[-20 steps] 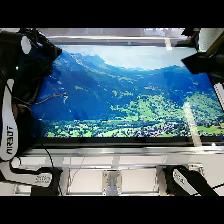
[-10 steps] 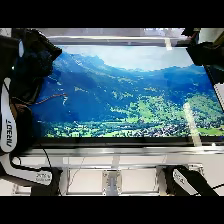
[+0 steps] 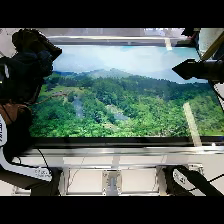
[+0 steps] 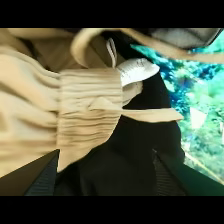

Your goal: Fold the clothes and pants, and hang the long-sleeved shirts on hangers.

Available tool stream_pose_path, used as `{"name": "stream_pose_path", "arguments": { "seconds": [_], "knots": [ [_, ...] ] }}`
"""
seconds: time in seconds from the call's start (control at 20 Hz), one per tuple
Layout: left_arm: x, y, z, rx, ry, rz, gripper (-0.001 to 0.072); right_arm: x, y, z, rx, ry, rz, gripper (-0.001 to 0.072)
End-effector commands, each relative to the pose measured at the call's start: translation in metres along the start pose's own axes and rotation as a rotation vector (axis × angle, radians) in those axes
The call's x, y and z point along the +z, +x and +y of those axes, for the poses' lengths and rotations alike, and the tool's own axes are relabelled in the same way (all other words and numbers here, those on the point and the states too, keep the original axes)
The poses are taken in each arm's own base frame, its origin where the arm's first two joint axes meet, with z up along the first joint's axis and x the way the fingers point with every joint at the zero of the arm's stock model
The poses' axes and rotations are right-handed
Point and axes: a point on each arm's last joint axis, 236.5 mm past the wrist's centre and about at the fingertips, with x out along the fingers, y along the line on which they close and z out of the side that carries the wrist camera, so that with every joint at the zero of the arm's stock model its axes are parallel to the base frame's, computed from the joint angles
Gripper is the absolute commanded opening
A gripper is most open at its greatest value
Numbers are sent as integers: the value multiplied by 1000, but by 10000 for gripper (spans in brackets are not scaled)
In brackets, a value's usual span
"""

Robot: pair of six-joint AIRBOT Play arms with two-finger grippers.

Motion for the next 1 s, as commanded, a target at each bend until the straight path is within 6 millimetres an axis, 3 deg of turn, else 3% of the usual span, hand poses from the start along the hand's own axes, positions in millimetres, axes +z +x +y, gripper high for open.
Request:
{"name": "stream_pose_path", "arguments": {
  "seconds": [0.0, 0.25, 0.5, 0.55, 0.6, 0.65, 0.8, 0.85, 0.95],
  "knots": [
    [-4, 29, 13, 63, 10, -12, 650, -13, 16, 5, 45, 43, 73, 526],
    [22, 38, 17, 87, 31, -104, 651, -16, 42, 31, 105, 8, 104, 526],
    [20, 54, 33, 167, 72, -70, 650, -22, 64, 59, 148, -43, 137, 525],
    [21, 55, 41, 197, 82, -70, 564, -21, 66, 59, 143, -52, 132, 525],
    [21, 53, 50, 232, 94, -71, 223, -19, 67, 59, 135, -58, 125, 525],
    [22, 52, 60, 271, 108, -70, 22, -18, 67, 59, 134, -58, 121, 525],
    [10, 40, 74, 313, 93, -29, 15, -17, 63, 47, 86, -80, 124, 505],
    [9, 30, 68, 293, 80, -42, 15, -15, 58, 41, 55, -99, 129, 505],
    [19, -6, 33, 185, 51, -136, 15, -10, 39, 30, 4, -128, 148, 505]
  ]
}}
